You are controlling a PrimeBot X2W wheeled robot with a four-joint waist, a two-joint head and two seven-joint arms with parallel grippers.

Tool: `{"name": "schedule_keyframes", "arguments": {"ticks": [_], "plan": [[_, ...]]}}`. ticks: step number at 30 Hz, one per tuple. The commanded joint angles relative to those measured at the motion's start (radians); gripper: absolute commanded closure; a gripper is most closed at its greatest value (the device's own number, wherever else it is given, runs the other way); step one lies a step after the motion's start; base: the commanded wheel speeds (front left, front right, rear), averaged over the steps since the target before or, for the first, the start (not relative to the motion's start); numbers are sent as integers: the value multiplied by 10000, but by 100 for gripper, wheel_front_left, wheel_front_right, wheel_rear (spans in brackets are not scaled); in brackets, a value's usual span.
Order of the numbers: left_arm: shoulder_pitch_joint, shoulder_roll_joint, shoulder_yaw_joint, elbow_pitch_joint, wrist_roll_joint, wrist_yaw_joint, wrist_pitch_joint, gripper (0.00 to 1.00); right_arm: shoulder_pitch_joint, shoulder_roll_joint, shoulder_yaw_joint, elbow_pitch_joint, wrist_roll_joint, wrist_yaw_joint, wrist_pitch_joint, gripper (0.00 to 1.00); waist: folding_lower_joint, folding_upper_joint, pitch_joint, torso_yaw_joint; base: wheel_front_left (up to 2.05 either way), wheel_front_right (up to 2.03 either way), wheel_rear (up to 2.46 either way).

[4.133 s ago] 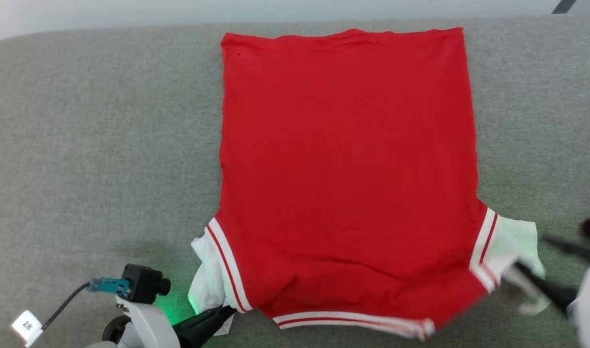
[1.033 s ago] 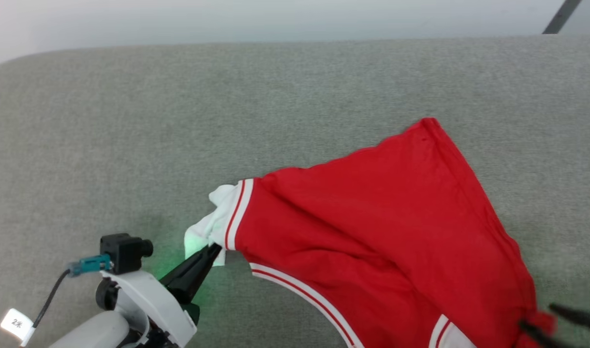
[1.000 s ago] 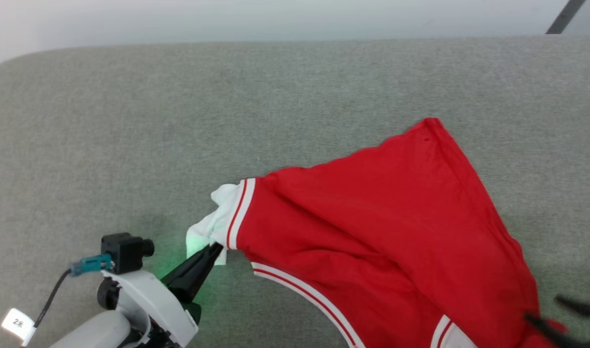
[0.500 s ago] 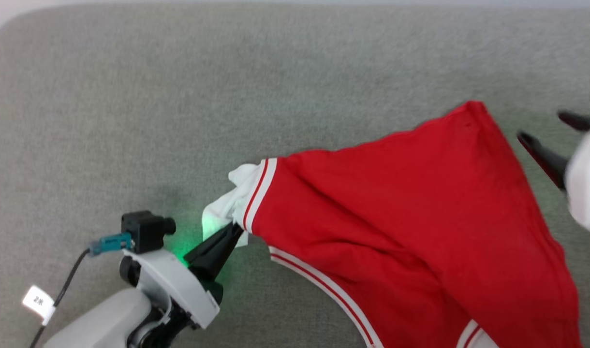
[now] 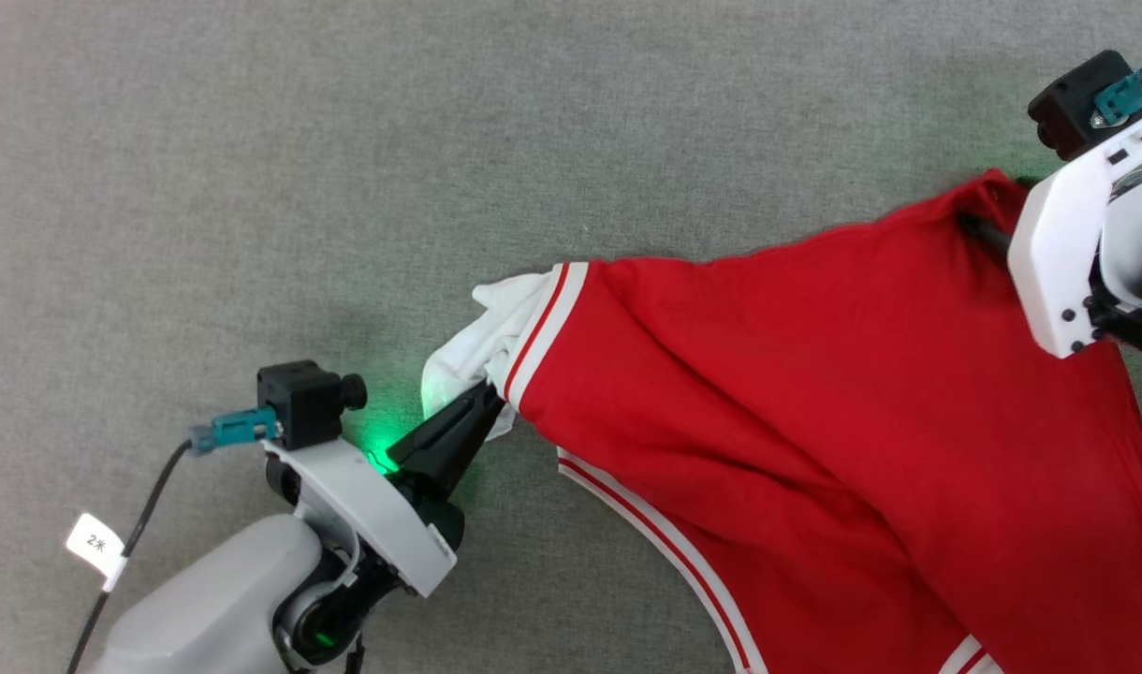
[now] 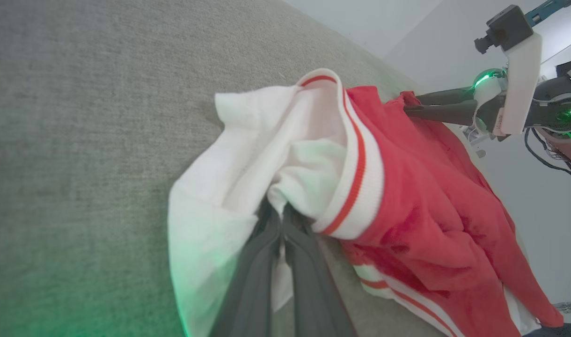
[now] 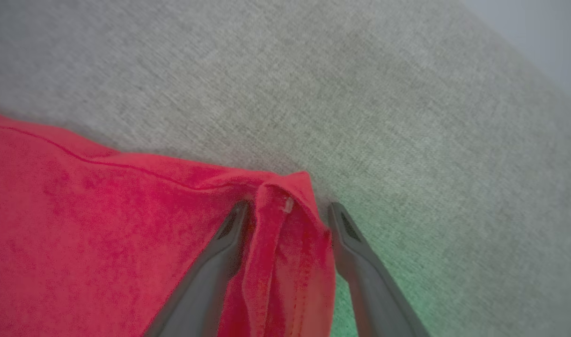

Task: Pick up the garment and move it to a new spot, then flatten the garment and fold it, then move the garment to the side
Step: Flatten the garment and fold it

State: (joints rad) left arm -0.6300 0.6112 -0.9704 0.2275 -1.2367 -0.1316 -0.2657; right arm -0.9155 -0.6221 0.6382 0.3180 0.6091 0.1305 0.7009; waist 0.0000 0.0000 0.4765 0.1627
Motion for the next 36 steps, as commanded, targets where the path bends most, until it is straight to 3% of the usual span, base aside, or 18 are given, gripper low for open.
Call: {"name": "schedule_keyframes", "arguments": {"ticks": [1, 5, 11, 15, 21, 29, 33, 36], "plan": [[199, -3, -27, 190, -99, 26, 30, 100, 259, 129, 393, 371, 109, 3, -16, 100, 0, 0, -70, -21, 0, 0, 0], [-76, 176, -60, 310, -123, 28, 23, 100, -81, -36, 246, 802, 483, -7, -547, 100, 0, 0, -227, -104, 0, 0, 0], [-1614, 394, -117, 538, -657, 26, 210, 100, -930, 381, -1252, 1850, 577, -4, -1436, 100, 0, 0, -280, -357, 0, 0, 0], [-2779, 474, 129, 1049, -956, 26, 430, 100, -1573, 762, -2125, 2569, 140, -5, -1992, 100, 0, 0, -287, -595, 0, 0, 0], [-5720, 125, 1082, 2540, -1695, 28, 925, 100, -3632, 1559, -3833, 3787, -1007, -5, -3209, 100, 0, 0, 73, -1071, 0, 0, 0], [-9768, -406, 1849, 4718, -1171, 31, 536, 100, -6544, 2436, -6258, 5311, -2932, -10, -5484, 100, 0, 0, 300, -1520, 0, 0, 0], [-10587, -679, 2182, 4917, -1238, 29, 153, 100, -7151, 2834, -6805, 5968, -3563, -10, -6257, 100, 0, 0, 177, -1580, 0, 0, 0], [-10069, -664, 2060, 4782, -1196, 29, 74, 100, -6890, 3102, -6715, 6431, -3635, -8, -6429, 100, 0, 0, 103, -1615, 0, 0, 0]]}}
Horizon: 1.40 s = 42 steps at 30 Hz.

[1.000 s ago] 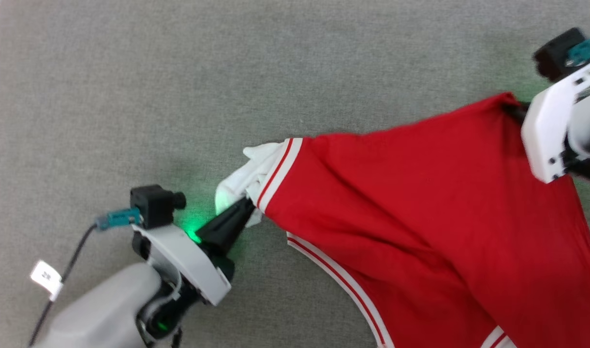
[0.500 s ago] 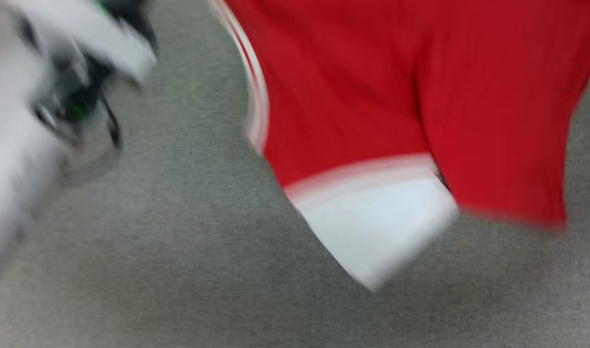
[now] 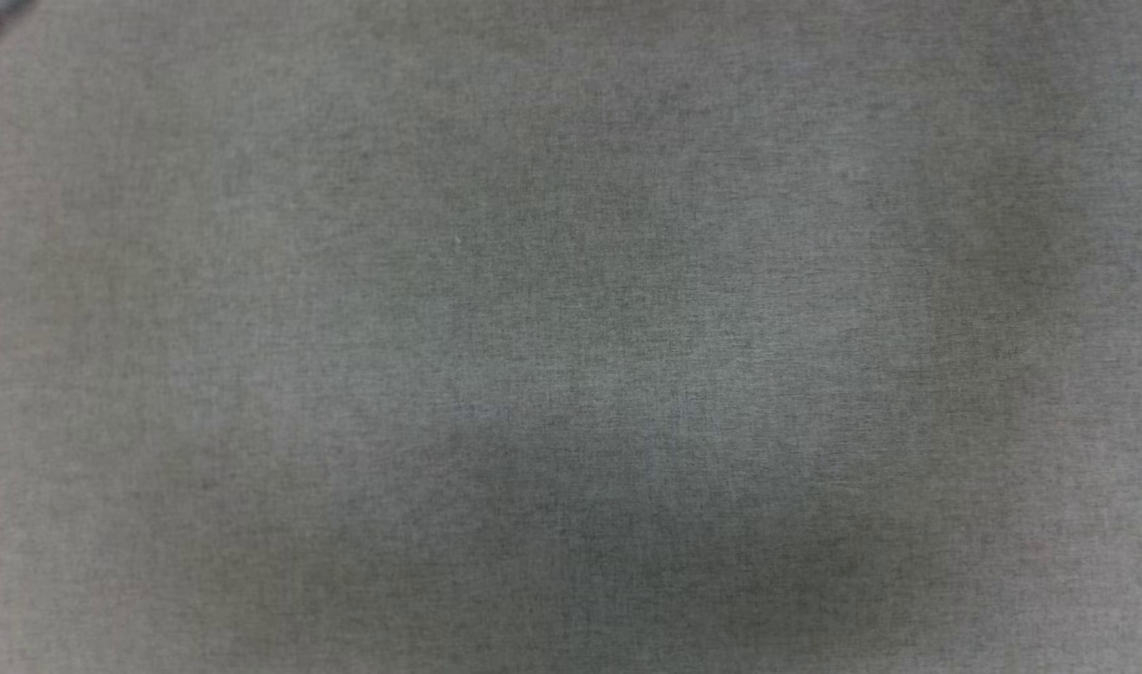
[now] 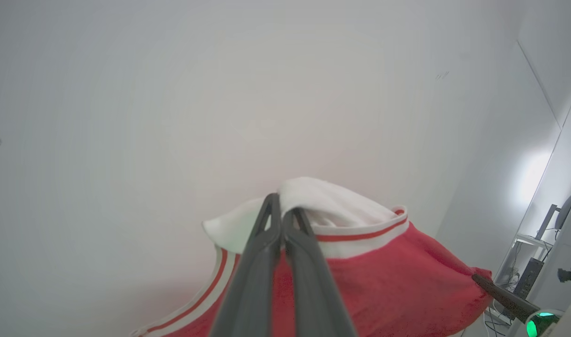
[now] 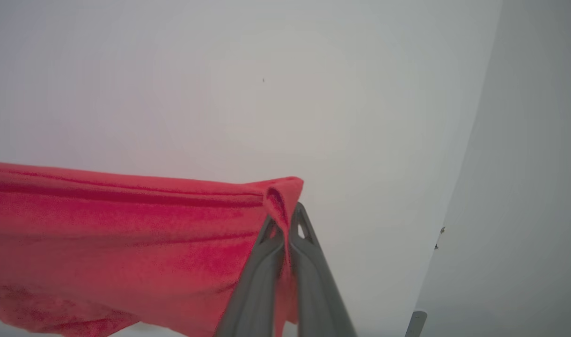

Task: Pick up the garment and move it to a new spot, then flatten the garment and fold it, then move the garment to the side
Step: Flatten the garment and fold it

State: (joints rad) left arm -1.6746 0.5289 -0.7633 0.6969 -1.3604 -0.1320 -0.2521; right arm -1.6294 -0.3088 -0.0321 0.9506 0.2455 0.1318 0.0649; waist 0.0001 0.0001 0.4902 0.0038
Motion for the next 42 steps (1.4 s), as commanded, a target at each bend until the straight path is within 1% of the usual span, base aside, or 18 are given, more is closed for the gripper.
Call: {"name": "schedule_keyframes", "arguments": {"ticks": [1, 3, 5, 8, 10, 15, 18, 21, 23, 25, 31, 34, 36, 38, 42], "plan": [[656, 160, -28, 19, -39, 33, -80, 100, 442, 31, 62, 203, 25, -22, -144, 100, -1, -1, -55, -43, 0, 0, 0], [1375, 161, 85, -295, -433, 32, -116, 100, 869, 167, 330, 346, 218, -22, -270, 100, -1, -1, -105, -97, 0, 0, 0], [2327, 331, -7, -742, -656, 30, -118, 100, 1415, 173, 757, 385, 397, -20, -336, 100, -1, -1, -161, -133, 0, 0, 0], [4055, 485, 63, -1624, -1179, 30, -136, 100, 2426, 152, 1391, 141, 987, -19, -409, 100, -1, -1, -232, -151, 0, 0, 0], [5251, 651, 229, -2237, -1244, 30, -139, 100, 3260, 85, 1844, -226, 1530, -19, -383, 100, -1, -1, -301, -162, 0, 0, 0], [8240, 722, 560, -4035, -1276, 29, -132, 100, 5794, -542, 2780, -1799, 3041, -19, -115, 100, -1, -1, -591, -102, 0, 0, 0], [9740, 886, 661, -4897, -940, 29, -133, 100, 7461, -1071, 3162, -3024, 3767, -17, 126, 100, -1, -1, -826, -57, 0, 0, 0], [11039, 937, 954, -5748, -924, 24, -130, 100, 9010, -1538, 3516, -4361, 4316, -17, 566, 100, -1, -1, -1047, -76, 0, 0, 0], [11797, 1066, 910, -6274, -739, 22, -114, 100, 9934, -1889, 3463, -5198, 4640, -17, 889, 100, -1, -1, -1203, -48, 0, 0, 0], [12387, 1263, 641, -6683, -479, 22, -115, 100, 10731, -2125, 3314, -5955, 4835, -17, 1224, 100, -1, -1, -1345, -40, 0, 0, 0], [13712, 1670, 275, -7282, 14, 22, -115, 100, 13002, -2643, 2254, -8128, 5030, -16, 2449, 100, -1, -1, -1631, 22, 0, 0, 0], [14229, 1966, 144, -7717, 123, 22, -115, 100, 14134, -2617, 1523, -9173, 5025, -17, 3102, 100, -1, -1, -1701, 45, 0, 0, 0], [14590, 2185, 184, -8033, 234, 22, -116, 100, 14794, -2478, 1004, -9814, 4949, -17, 3518, 100, -1, -1, -1710, 42, 0, 0, 0], [15005, 2326, 481, -8324, 335, 22, -116, 100, 15420, -2370, 538, -10425, 4717, -17, 3936, 100, -1, -1, -1705, 21, 0, 0, 0], [16056, 2424, 1113, -8934, 664, 22, -116, 100, 16461, -1862, -272, -11617, 4500, -17, 4664, 100, -1, -1, -1685, -42, 0, 0, 0]]}}
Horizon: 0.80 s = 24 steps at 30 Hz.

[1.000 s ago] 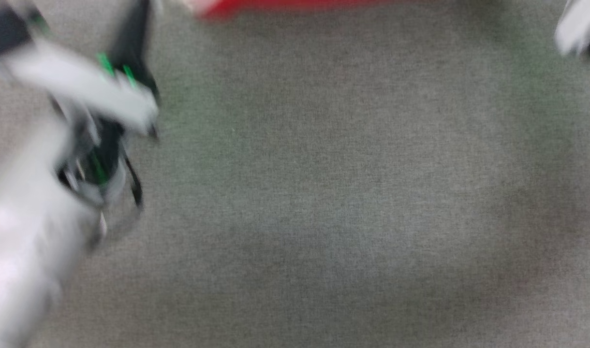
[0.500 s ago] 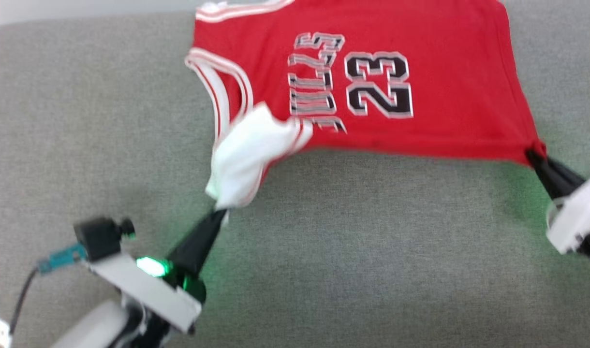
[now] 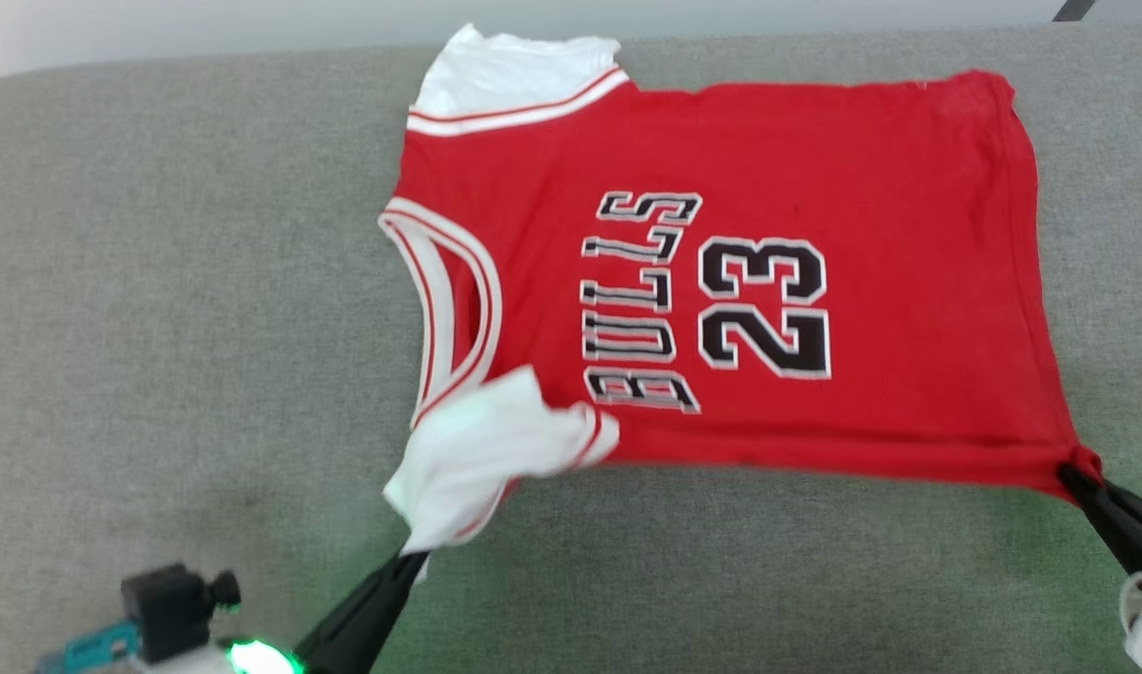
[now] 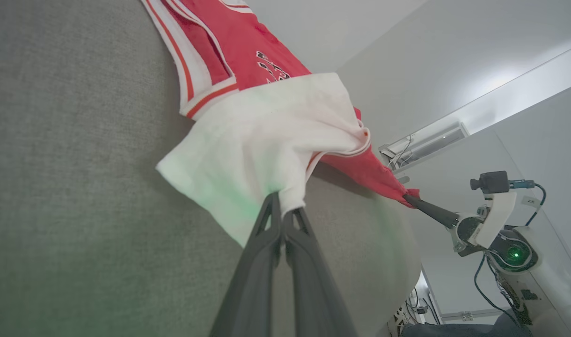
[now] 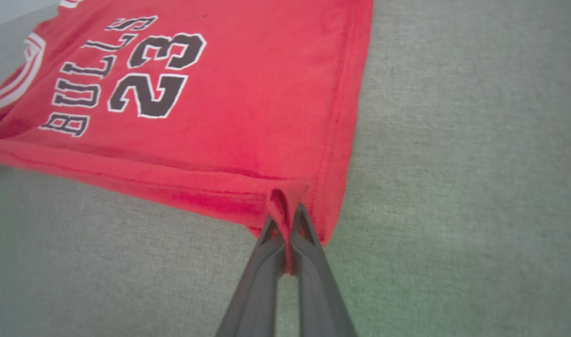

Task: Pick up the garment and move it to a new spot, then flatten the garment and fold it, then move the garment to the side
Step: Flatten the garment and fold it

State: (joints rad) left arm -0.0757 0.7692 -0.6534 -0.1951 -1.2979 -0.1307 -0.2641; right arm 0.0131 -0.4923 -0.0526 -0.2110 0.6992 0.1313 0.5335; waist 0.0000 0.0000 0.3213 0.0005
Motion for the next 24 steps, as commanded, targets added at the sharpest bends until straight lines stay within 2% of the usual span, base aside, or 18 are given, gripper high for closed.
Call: {"name": "schedule_keyframes", "arguments": {"ticks": [1, 6, 10, 16, 24], "plan": [[266, 17, 120, -148, 146, 9, 5, 100, 225, 100, -241, -235, -100, -11, 128, 100, 0, 0, 4, -14, 0, 0, 0], [672, -19, 571, -612, 532, 9, 5, 100, 501, 569, -755, -969, -247, -11, 611, 100, 0, 0, -42, -40, 0, 0, 0], [-202, 115, 308, -667, 655, 9, 171, 100, -172, 764, -730, -836, -334, -11, 799, 100, 0, 0, -89, -84, 0, 0, 0], [-2319, 85, 161, 10, 525, 9, 520, 100, -2073, 758, -170, 402, -564, -11, 861, 100, 0, 0, 45, -221, 0, 0, 0], [-4188, -363, -232, 1718, 47, 9, 517, 100, -4295, 884, 533, 2592, -1070, -11, 586, 100, 0, 0, 457, -364, 0, 0, 0]]}}
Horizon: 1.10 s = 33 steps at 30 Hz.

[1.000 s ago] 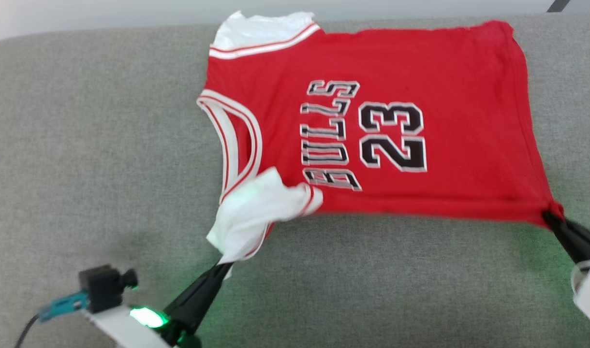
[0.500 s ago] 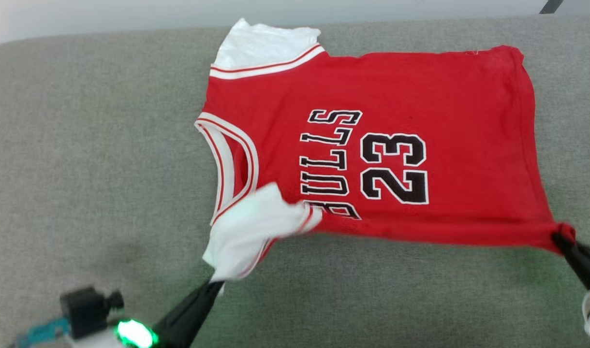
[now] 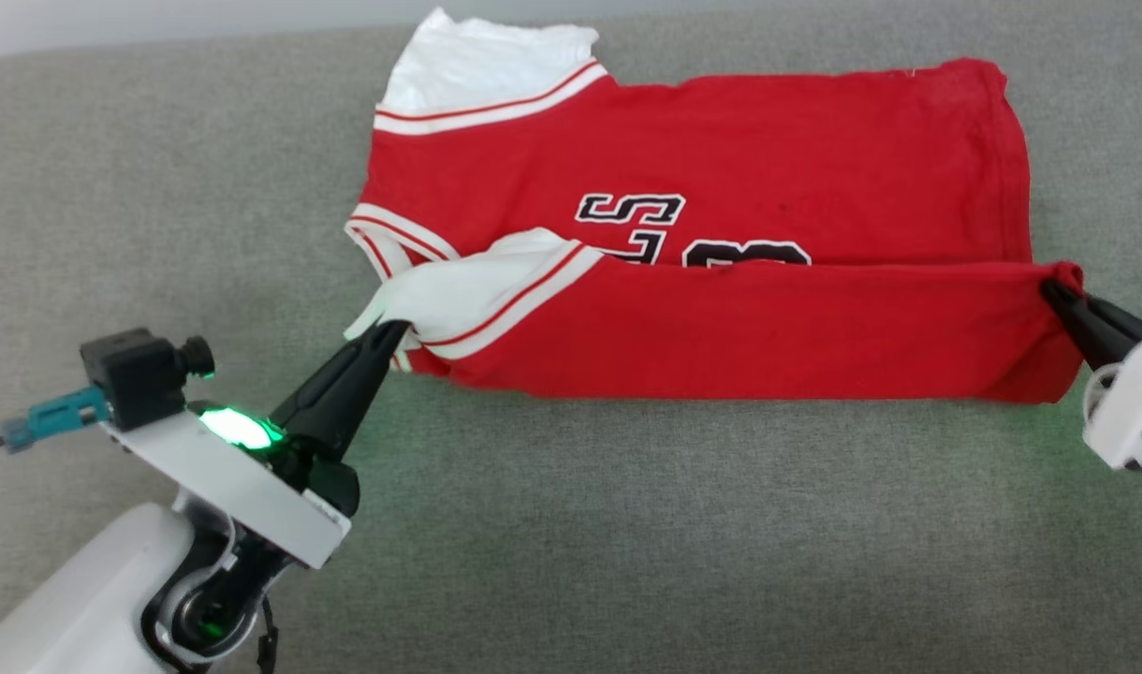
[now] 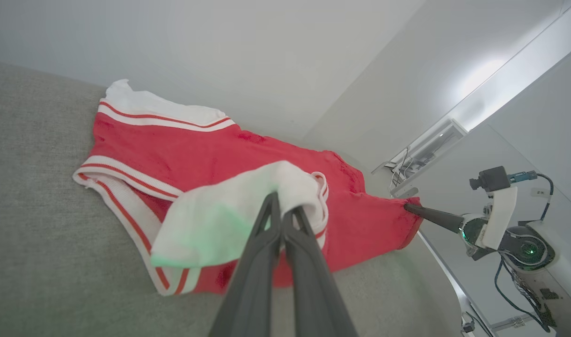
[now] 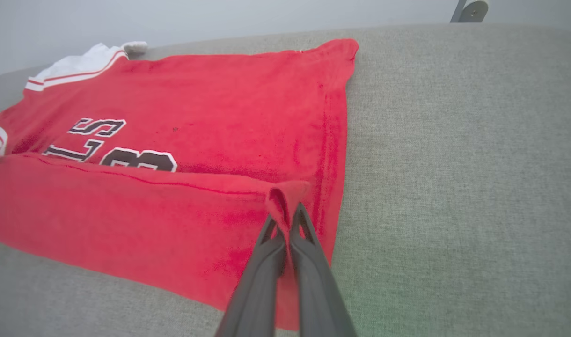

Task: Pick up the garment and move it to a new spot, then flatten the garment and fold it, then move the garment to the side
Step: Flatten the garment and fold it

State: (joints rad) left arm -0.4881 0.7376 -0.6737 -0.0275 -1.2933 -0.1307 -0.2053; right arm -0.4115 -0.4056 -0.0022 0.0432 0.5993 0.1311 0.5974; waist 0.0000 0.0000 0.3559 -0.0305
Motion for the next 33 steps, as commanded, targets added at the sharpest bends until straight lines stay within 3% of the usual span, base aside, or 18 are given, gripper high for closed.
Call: {"name": "schedule_keyframes", "arguments": {"ticks": [1, 16, 19, 20, 21, 22, 23, 24, 25, 29, 33], "plan": [[-156, -17, -132, 304, 103, 9, -69, 100, -222, 31, 91, 290, -131, -9, -100, 100, 0, 0, 177, -63, 0, 0, 0], [-1120, -966, -1156, 3173, 1308, 9, -554, 100, -1164, -66, 949, 2088, -366, -9, -1158, 100, 0, 0, 892, 87, 0, 0, 0], [-1342, -896, -1548, 3877, 1486, 18, -547, 100, -1283, 18, 1155, 2368, -412, -9, -1374, 100, 0, 0, 770, 41, 0, 0, 0], [-1388, -904, -1717, 4066, 1434, 18, -497, 95, -1296, 33, 1234, 2468, -419, -9, -1445, 100, 0, 0, 685, 35, 0, 0, 0], [-1459, -852, -1901, 4202, 1434, 18, -421, 76, -1311, 38, 1302, 2555, -422, -9, -1512, 100, 0, 0, 590, 34, 0, 0, 0], [-1572, -768, -2052, 4317, 1539, 18, -425, 56, -1318, 32, 1359, 2629, -435, -9, -1586, 78, 0, 0, 490, 35, 0, 0, 0], [-1686, -709, -2158, 4388, 1582, 20, -432, 20, -1299, 18, 1404, 2690, -451, -8, -1689, 53, 0, 0, 365, 43, 0, 0, 0], [-1784, -680, -2235, 4387, 1538, 20, -448, 0, -1250, 8, 1447, 2764, -447, -9, -1770, 16, 0, 0, 225, 53, 0, 0, 0], [-1907, -605, -2322, 4335, 1538, 18, -462, 0, -1193, 14, 1460, 2832, -433, -9, -1845, 0, 0, 0, 77, 59, 0, 0, 0], [-2317, -2, -2589, 4119, 1527, 17, -337, 0, -976, 38, 1493, 2897, -386, -9, -2156, 0, 0, 0, -511, 81, 0, 0, 0], [-2684, 808, -2840, 3929, 1485, 17, 707, 0, -719, 44, 1323, 2762, -318, -8, -2439, 0, 0, 0, -1032, 100, 0, 0, 0]]}}
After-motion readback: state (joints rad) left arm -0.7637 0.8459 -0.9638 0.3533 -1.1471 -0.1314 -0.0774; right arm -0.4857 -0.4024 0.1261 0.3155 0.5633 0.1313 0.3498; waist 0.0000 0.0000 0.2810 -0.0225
